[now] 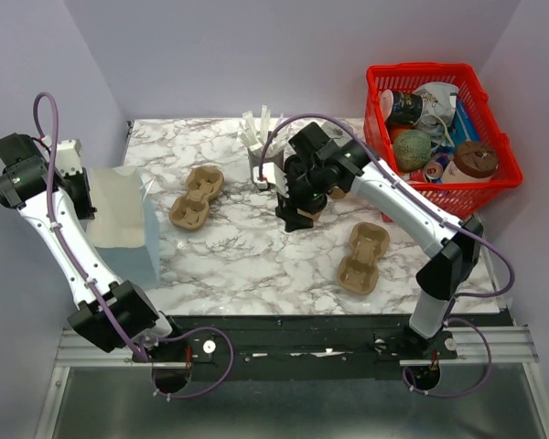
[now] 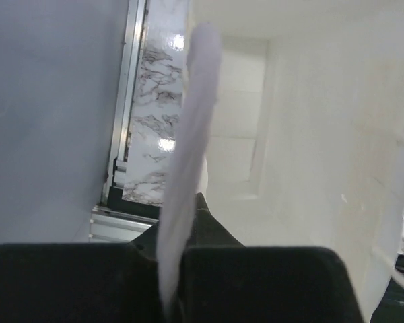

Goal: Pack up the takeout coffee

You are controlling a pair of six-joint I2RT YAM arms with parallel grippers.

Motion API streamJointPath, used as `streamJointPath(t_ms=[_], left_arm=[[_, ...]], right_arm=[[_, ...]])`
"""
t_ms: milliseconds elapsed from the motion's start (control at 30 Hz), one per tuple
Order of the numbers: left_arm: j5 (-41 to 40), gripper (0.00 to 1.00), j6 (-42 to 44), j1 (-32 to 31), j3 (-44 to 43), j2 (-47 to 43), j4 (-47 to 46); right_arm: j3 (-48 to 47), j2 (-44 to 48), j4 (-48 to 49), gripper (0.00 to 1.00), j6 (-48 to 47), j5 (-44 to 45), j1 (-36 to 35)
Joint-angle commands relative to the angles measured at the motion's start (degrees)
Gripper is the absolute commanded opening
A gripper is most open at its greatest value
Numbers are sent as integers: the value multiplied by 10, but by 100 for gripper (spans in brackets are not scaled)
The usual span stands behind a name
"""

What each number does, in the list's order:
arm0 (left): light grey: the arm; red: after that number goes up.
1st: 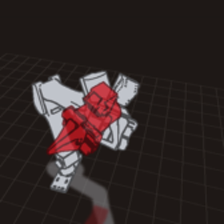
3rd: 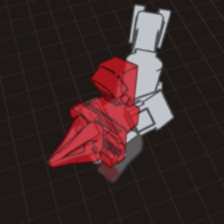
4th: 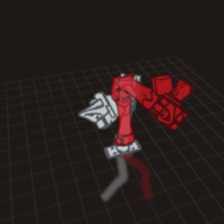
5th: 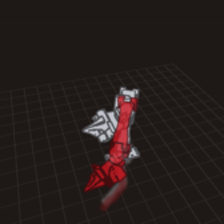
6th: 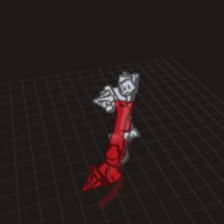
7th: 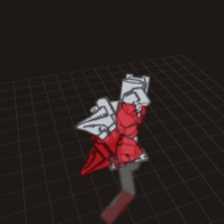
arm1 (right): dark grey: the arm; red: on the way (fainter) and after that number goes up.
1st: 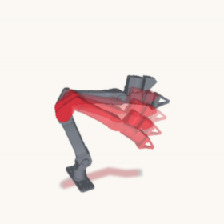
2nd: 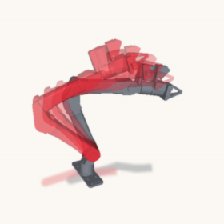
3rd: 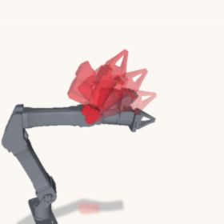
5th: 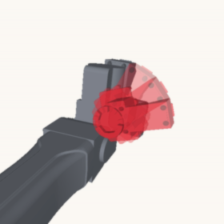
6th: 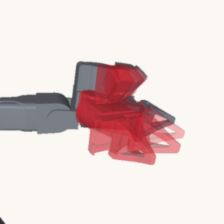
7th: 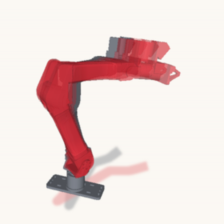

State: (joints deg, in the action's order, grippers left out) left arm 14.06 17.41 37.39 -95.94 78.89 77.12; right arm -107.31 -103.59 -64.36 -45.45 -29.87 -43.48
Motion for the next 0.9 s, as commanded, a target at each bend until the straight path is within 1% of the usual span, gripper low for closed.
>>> streamJointPath(t_ms=[0,100,167,300,333,400,433,533,567,633,667,700,733,767,800,867], left_arm=[[35,0,19,0,-46,1,95],[24,0,19,-16,-61,0,98],[20,0,21,-23,-87,-5,98],[75,0,31,-34,-157,-16,97],[112,0,40,-43,-179,-20,96],[135,0,42,-56,-195,-21,96],[164,0,42,-65,-206,-18,97],[192,0,46,-121,-215,-17,97],[199,0,46,-167,-217,-17,97],[214,0,53,-215,-218,-21,97],[221,0,60,-256,-216,-23,97],[227,0,63,-276,-215,-23,97],[235,0,66,-290,-212,-23,97],[239,0,69,-302,-210,-24,97],[250,0,89,-329,-207,-25,96],[249,0,109,-360,-197,-33,97]], right_arm=[[33,53,-3,77,14,13,4],[64,80,-3,77,23,16,16],[77,93,-3,77,25,23,26],[111,129,-2,76,28,33,52],[122,143,-2,76,32,35,66],[133,156,-6,76,34,34,83],[140,163,-9,76,34,34,97],[189,193,-16,76,23,58,117],[231,217,-15,76,19,60,122],[276,240,5,76,15,71,135],[302,252,16,76,17,93,138],[341,266,22,76,16,100,141],[360,272,37,76,22,104,149],[374,277,44,76,27,108,156],[393,280,49,76,32,110,163],[403,281,56,76,47,106,185]])
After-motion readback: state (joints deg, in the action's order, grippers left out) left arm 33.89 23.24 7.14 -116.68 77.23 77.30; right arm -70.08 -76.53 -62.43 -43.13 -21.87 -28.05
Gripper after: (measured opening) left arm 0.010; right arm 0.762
